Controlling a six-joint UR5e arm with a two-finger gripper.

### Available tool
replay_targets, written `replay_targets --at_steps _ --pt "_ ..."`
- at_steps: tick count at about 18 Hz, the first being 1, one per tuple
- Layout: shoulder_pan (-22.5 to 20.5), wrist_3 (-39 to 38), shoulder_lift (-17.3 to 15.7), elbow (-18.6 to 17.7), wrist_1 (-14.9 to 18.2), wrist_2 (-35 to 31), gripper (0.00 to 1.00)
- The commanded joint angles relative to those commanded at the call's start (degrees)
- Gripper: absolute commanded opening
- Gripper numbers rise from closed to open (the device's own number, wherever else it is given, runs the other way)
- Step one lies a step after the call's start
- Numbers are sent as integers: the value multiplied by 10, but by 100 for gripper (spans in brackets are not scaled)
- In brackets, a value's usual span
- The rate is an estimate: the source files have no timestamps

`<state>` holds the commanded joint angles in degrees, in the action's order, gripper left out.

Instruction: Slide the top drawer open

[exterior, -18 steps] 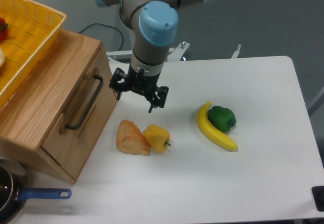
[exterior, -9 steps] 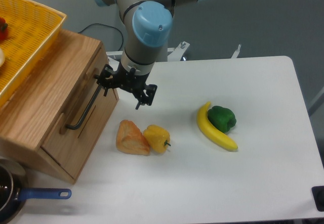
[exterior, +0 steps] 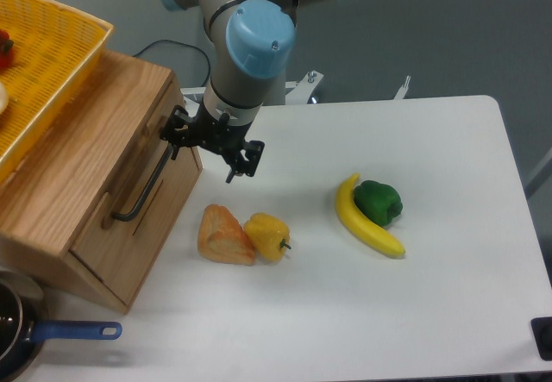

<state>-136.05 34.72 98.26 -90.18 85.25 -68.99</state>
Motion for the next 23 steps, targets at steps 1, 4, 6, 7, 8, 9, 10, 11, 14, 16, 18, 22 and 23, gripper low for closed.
replay_targets --at_steps 1,4,6,7,8,9,10,11,14,16,18,22,23 --pt "0 -1 0 4 5 0 100" --pt "3 0 0 6 9 2 100" --pt "4 -1 -1 8 9 15 100" --pt "9 -2 -1 8 9 16 100" --pt "10 -2 -1 10 9 16 100" --pt "11 -2 -1 10 10 16 100" --pt "11 -2 -1 10 10 16 100" --pt "12 -2 -1 10 10 16 100" --pt "16 -2 1 8 9 15 100" --pt "16 -2 1 9 6 15 100" --pt "16 -2 0 10 6 14 100" --pt "17 -1 2 10 5 14 100" --pt "17 -1 3 10 5 14 100"
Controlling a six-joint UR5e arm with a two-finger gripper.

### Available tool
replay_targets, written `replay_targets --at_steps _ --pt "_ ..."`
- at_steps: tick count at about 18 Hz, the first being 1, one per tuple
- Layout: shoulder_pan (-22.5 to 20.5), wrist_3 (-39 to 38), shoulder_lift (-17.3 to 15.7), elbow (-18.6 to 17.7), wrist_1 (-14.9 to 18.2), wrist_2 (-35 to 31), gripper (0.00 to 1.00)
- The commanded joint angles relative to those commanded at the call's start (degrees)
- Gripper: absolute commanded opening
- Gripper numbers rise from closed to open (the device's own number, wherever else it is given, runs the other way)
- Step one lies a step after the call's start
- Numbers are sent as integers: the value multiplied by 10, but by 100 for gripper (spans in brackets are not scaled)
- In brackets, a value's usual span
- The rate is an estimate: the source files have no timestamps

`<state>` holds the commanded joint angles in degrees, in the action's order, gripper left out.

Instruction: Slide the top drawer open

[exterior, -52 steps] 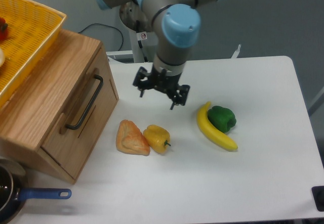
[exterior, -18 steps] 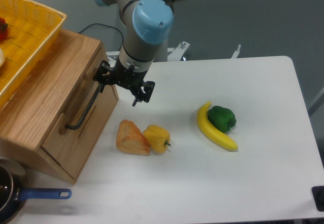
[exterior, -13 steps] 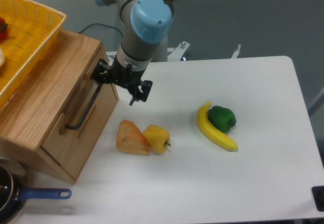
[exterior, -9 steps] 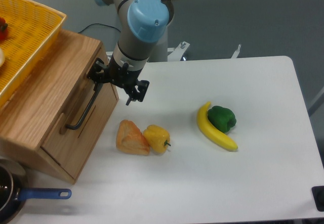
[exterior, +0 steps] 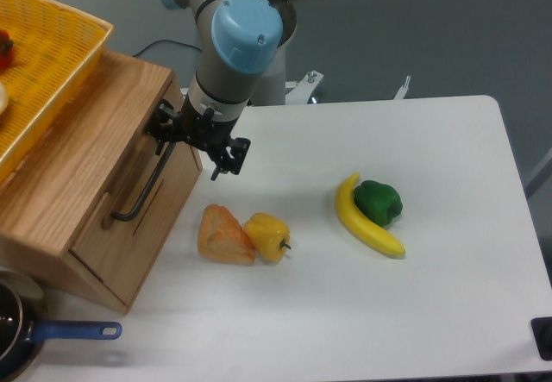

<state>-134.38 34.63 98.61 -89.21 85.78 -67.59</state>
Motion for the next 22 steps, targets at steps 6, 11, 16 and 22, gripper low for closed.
replay_targets --at_steps 6,11,16,22 --pt "1 0 2 -4 -1 -1 100" --pt "2 0 2 -7 -1 -1 100" --pt "3 0 3 -7 -1 -1 100" --pt "11 -1 4 -7 -2 -1 100"
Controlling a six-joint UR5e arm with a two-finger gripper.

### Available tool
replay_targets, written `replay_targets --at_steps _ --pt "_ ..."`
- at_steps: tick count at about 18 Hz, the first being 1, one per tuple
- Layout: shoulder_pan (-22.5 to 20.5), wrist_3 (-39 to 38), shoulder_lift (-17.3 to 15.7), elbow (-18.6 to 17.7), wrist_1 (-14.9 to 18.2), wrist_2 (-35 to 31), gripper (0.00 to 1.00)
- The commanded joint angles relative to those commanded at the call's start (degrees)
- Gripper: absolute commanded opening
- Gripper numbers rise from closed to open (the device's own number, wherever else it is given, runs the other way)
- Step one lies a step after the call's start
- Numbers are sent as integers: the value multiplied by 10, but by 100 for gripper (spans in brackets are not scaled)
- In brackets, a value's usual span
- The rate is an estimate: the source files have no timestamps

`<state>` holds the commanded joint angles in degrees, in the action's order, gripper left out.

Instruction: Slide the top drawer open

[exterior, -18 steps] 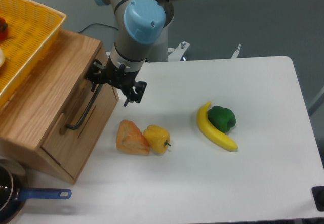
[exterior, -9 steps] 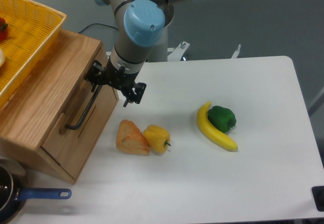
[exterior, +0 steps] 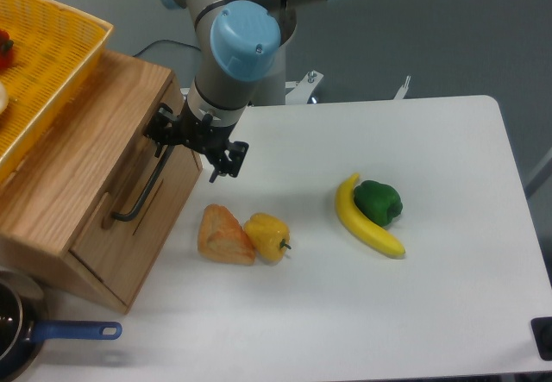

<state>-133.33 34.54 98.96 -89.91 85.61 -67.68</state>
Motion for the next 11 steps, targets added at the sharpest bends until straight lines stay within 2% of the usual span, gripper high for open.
replay_targets --at_steps 11 --pt "1 0 6 0 -2 -4 100"
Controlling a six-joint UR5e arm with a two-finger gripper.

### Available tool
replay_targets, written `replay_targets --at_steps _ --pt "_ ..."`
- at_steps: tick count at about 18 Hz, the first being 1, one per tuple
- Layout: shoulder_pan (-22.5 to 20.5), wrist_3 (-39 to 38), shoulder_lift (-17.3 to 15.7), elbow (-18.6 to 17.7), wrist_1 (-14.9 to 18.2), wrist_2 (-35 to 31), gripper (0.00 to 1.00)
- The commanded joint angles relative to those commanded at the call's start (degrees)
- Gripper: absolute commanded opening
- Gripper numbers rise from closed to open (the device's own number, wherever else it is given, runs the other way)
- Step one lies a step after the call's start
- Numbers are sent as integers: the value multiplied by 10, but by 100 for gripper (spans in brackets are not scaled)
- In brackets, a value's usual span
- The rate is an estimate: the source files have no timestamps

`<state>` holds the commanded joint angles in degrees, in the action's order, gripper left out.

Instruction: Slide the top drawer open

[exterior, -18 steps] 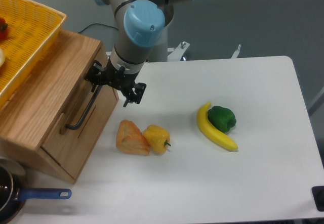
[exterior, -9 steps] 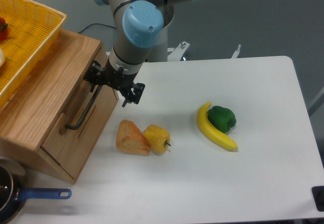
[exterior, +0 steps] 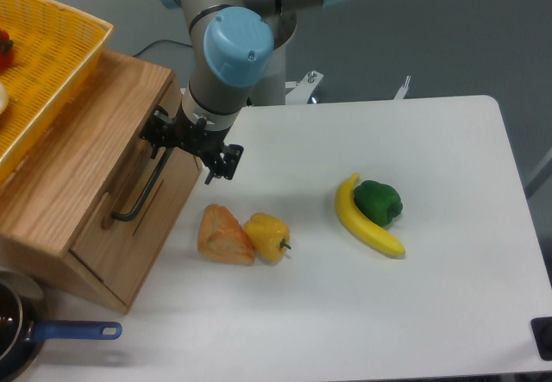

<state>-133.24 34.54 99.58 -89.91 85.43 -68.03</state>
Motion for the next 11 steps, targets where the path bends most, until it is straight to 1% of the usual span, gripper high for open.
replay_targets --at_steps 11 --pt "0 1 7 3 -2 -1 100"
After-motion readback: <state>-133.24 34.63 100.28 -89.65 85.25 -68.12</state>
